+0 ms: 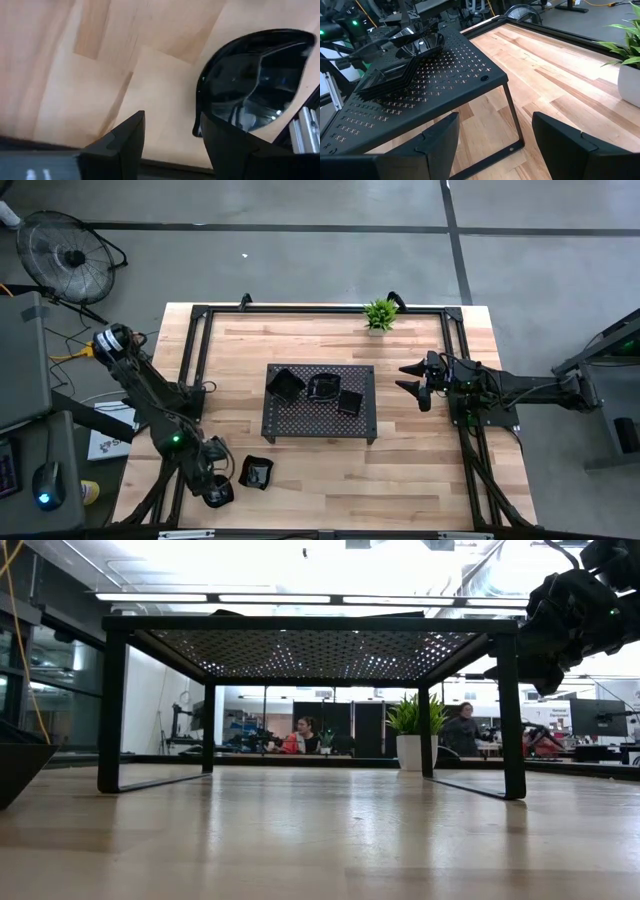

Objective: Pick & Place Mini shaped plates
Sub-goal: Stack the leaf shaped plate on top of the leaf shaped plates on the shelf

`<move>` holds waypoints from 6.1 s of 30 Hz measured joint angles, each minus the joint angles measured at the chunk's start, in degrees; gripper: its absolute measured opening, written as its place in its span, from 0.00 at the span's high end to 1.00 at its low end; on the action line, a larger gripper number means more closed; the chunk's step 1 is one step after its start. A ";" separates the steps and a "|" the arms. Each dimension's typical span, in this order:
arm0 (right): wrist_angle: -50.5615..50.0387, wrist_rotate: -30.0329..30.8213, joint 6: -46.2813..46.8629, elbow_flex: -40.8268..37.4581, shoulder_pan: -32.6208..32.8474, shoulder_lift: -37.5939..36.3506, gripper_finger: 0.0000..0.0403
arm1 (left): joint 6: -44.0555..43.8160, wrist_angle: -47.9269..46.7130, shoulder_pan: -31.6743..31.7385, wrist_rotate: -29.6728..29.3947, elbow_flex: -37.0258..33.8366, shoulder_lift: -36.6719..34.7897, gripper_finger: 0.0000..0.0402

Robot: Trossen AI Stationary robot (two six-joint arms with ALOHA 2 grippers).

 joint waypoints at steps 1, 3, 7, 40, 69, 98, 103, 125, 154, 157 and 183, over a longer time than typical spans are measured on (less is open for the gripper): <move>0.00 0.01 0.00 0.00 0.00 0.01 0.39 | 0.27 1.46 0.51 0.74 -0.95 0.04 0.53; -0.01 -0.02 0.00 0.00 0.01 0.01 0.39 | 0.77 4.17 1.32 1.10 -2.25 0.04 0.53; 0.02 -0.01 0.00 0.00 -0.01 0.01 0.39 | 2.46 7.34 1.42 1.14 -3.62 0.04 0.53; 0.01 0.00 0.00 0.00 0.00 -0.01 0.39 | 5.89 12.95 1.39 4.03 -5.08 2.75 0.65; 0.02 0.01 0.00 0.00 0.00 -0.02 0.39 | 5.78 20.47 1.37 6.41 -4.84 5.35 0.99; 0.01 0.00 0.00 0.00 0.00 0.00 0.39 | 21.18 14.97 6.81 -12.74 10.29 -2.32 1.00; 0.02 -0.02 0.00 0.00 0.01 0.00 0.39 | 28.24 12.69 12.49 -12.48 14.61 -2.32 1.00; 0.01 0.00 0.00 0.00 0.00 0.01 0.39 | 38.41 12.20 23.16 -22.59 23.03 -2.28 1.00; 0.35 10.22 6.60 0.02 0.00 0.01 0.39 | 30.21 22.95 23.05 -61.79 23.05 -2.25 1.00; 4.35 6.91 22.89 0.02 -0.02 -0.06 0.39 | 30.20 23.01 23.05 -63.44 23.05 -1.96 1.00; 5.53 28.18 4.03 32.44 22.96 31.69 0.39 | 46.74 39.20 32.06 -59.51 23.05 0.78 1.00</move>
